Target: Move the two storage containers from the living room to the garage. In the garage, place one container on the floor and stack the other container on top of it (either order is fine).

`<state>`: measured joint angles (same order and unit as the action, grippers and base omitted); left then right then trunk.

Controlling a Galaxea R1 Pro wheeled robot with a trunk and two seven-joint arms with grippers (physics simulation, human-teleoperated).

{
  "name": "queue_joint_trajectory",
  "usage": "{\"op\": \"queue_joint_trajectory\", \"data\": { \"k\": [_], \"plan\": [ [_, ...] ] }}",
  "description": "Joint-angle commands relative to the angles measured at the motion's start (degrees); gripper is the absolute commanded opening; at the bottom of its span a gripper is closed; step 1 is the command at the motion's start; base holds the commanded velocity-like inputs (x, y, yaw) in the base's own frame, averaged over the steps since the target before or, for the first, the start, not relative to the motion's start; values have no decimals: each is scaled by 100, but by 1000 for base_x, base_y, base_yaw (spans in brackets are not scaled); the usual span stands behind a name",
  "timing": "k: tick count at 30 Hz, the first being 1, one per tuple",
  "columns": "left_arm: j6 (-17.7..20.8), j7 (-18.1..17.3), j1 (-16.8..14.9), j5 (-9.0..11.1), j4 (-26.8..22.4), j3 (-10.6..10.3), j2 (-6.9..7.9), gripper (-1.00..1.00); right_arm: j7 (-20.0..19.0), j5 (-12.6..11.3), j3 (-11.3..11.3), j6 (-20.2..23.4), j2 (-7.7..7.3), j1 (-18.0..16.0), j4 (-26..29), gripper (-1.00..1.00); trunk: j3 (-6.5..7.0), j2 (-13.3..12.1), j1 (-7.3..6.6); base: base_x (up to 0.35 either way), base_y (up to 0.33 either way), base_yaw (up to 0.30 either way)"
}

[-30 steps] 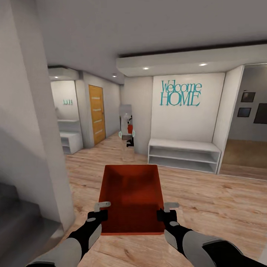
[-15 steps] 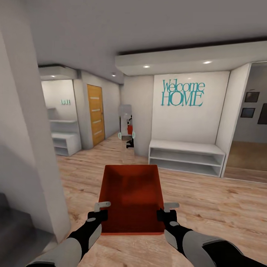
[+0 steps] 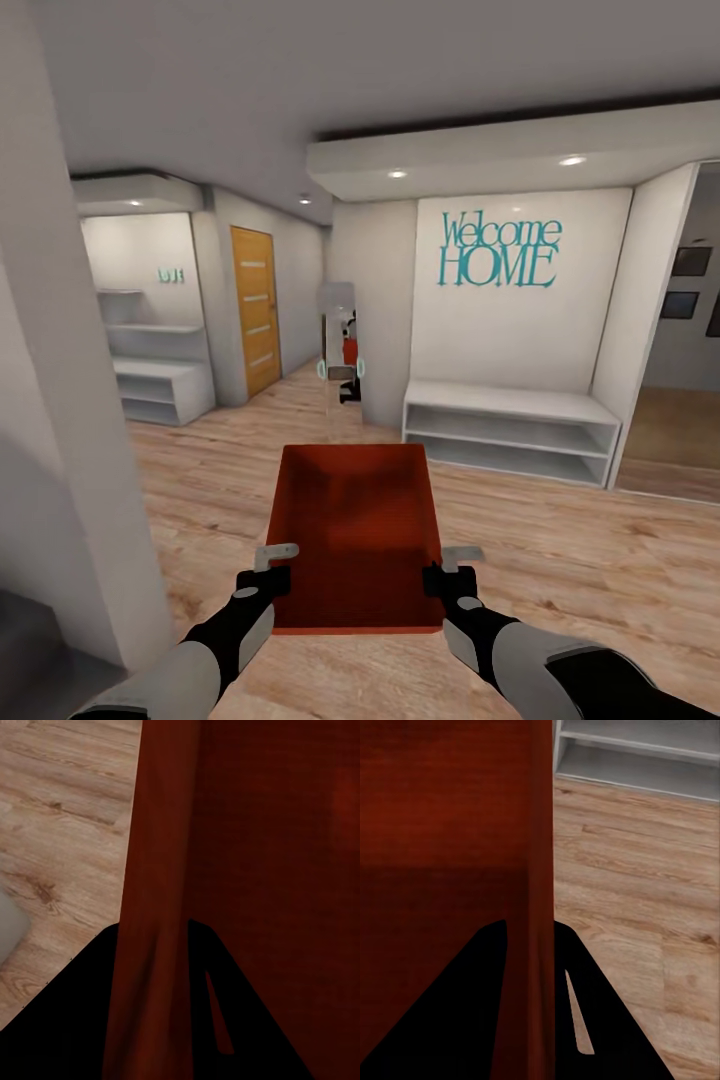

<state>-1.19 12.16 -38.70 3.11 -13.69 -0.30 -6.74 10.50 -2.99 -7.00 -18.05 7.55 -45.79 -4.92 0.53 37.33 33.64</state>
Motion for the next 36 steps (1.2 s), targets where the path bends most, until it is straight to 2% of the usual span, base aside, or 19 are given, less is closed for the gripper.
{"op": "queue_joint_trajectory", "data": {
  "k": [1,36],
  "plan": [
    [-13,49,3,23,15,41,76,-100,-30,199,226,-6,4,-9,307,-100,-2,3,5,320,0,0],
    [-13,49,3,23,15,39,76,-100,-39,198,226,-6,2,-9,307,-100,-2,3,5,320,0,0]
  ]
}}
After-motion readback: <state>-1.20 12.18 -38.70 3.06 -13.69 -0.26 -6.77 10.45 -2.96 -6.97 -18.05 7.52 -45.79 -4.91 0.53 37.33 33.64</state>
